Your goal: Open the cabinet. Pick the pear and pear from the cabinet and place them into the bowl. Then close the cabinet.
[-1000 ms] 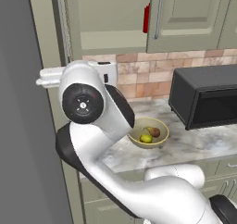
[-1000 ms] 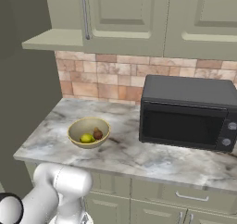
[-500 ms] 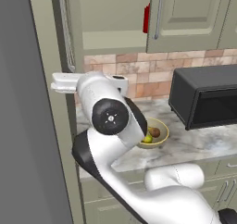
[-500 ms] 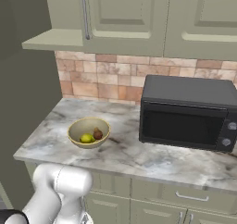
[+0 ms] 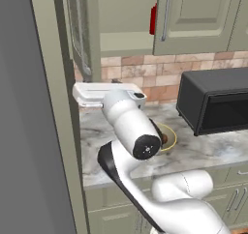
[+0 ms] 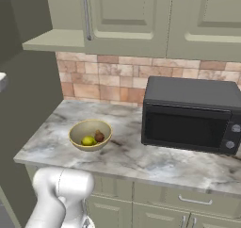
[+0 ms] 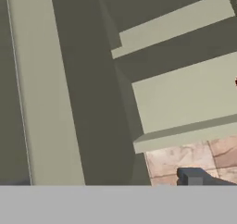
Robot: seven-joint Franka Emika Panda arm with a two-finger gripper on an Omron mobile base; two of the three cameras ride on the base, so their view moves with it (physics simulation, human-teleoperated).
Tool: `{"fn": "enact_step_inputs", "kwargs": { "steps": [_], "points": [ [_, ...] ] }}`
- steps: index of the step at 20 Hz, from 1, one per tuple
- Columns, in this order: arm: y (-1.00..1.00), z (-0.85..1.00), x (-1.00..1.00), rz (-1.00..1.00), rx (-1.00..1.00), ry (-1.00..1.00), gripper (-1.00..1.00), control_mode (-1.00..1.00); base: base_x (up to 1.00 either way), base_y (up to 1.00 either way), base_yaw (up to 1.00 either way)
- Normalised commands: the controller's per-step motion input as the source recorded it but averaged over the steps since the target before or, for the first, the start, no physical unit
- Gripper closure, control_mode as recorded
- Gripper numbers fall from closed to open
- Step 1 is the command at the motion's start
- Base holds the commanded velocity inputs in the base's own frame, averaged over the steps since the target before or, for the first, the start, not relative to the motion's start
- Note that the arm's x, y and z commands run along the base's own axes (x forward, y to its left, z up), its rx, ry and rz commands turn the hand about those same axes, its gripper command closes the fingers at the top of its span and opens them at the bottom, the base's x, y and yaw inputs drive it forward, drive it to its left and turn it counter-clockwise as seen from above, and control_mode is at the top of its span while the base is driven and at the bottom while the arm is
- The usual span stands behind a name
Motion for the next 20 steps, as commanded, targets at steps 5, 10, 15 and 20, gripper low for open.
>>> {"fn": "enact_step_inputs", "kwargs": {
  "steps": [5,10,15,20],
  "points": [
    [-0.76,0.0,0.84,-0.22,0.01,-0.01,-1.0,-1.0,0.0,0.0,0.0],
    [-0.93,0.0,1.0,-0.36,0.04,0.04,-1.0,-1.0,0.0,0.0,0.0],
    [-0.87,-0.08,1.0,-0.31,0.07,0.1,-1.0,-1.0,0.0,0.0,0.0],
    [-0.73,-0.05,1.0,-0.24,0.08,0.11,-1.0,-1.0,0.0,0.0,0.0]
  ]
}}
